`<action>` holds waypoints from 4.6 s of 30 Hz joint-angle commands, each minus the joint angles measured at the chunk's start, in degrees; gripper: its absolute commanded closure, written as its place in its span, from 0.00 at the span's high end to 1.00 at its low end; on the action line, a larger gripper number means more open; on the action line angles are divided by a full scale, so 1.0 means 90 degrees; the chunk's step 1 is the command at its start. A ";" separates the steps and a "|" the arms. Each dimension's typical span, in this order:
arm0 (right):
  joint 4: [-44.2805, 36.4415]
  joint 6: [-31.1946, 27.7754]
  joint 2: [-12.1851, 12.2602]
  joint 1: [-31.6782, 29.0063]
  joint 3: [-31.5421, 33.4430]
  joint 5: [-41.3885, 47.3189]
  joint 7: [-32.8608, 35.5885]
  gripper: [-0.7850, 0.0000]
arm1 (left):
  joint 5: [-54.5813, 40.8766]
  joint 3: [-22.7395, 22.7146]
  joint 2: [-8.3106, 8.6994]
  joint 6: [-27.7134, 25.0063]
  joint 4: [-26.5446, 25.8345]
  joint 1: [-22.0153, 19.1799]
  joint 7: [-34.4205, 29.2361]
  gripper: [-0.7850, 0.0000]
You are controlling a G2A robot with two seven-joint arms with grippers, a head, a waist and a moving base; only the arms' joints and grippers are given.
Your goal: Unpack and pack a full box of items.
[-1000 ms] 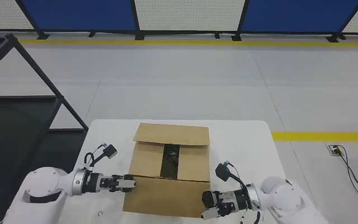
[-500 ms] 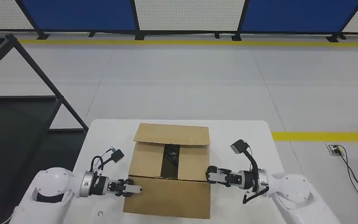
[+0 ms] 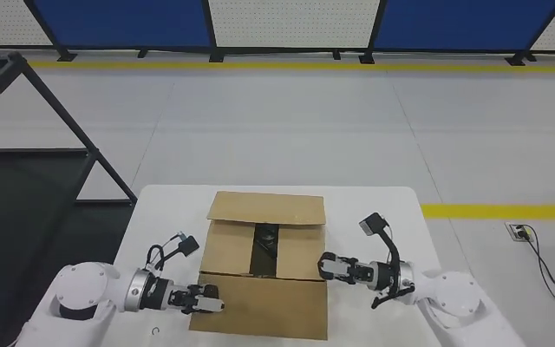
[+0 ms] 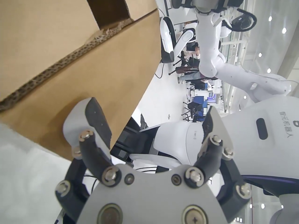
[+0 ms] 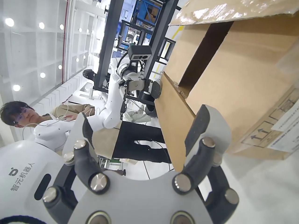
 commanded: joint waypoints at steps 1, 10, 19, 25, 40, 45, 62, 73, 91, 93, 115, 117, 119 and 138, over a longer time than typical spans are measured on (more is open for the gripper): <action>0.0009 0.0022 -0.0017 0.0026 -0.0010 0.0131 -0.0115 1.00 | 0.0103 0.0078 0.0015 0.0043 0.0059 -0.0045 0.0012 1.00; 0.0113 0.0716 -0.0115 0.0357 -0.0098 0.0325 -0.1052 1.00 | 0.0157 0.0488 -0.0003 0.0126 0.0407 -0.0255 0.0152 1.00; 0.0112 0.0935 -0.0122 0.0298 -0.0086 0.0260 -0.1343 1.00 | 0.0195 0.0655 0.0010 0.0089 0.0409 -0.0353 0.0317 1.00; 0.0192 0.1660 -0.0169 0.0410 -0.0070 0.0318 -0.1904 1.00 | 0.0059 0.0315 0.0088 0.0003 0.0180 -0.0294 0.0508 1.00; 0.0457 0.2675 -0.0252 0.0783 -0.0283 0.0164 -0.1914 1.00 | -0.0424 -0.1163 0.0339 0.0048 0.0056 0.0181 0.1358 1.00; 0.0637 0.2630 -0.0342 0.1038 -0.0474 0.0318 -0.1947 1.00 | -0.0292 -0.1505 0.0411 0.0097 0.0364 0.0266 0.1618 1.00; 0.1306 0.2201 -0.0780 0.1974 -0.1023 0.0802 -0.3595 1.00 | -0.0647 -0.1915 0.0501 -0.0014 0.0623 0.0685 0.1826 1.00; 0.1294 0.2224 -0.0784 0.1956 -0.1039 0.0809 -0.3601 1.00 | -0.0647 -0.1915 0.0501 -0.0014 0.0623 0.0685 0.1826 1.00; 0.3538 0.2380 -0.1801 0.3671 -0.2368 0.1579 -0.5365 1.00 | -0.0974 -0.2121 0.0549 0.0042 0.0363 0.1143 0.2252 1.00; 0.3895 0.2385 -0.1931 0.3845 -0.2467 0.1674 -0.5534 1.00 | -0.1014 -0.2135 0.0554 0.0033 0.0358 0.1179 0.2268 1.00; 0.4874 0.2410 -0.2481 0.4142 -0.2849 0.1804 -0.6080 1.00 | -0.1169 -0.1938 0.0539 0.0323 0.0263 0.1235 0.2712 1.00; 0.4863 0.2538 -0.2536 0.4139 -0.2810 0.1855 -0.6295 1.00 | -0.1095 -0.1838 0.0534 0.0397 0.0249 0.1200 0.2776 1.00; 0.4945 0.2687 -0.2601 0.4174 -0.2780 0.1926 -0.6451 1.00 | -0.1009 -0.1729 0.0527 0.0441 0.0284 0.1135 0.2863 1.00; 0.6027 0.3370 -0.3182 0.4623 -0.2792 0.1823 -0.6889 1.00 | -0.0325 -0.0313 0.0344 0.0549 0.0706 0.0360 0.3366 1.00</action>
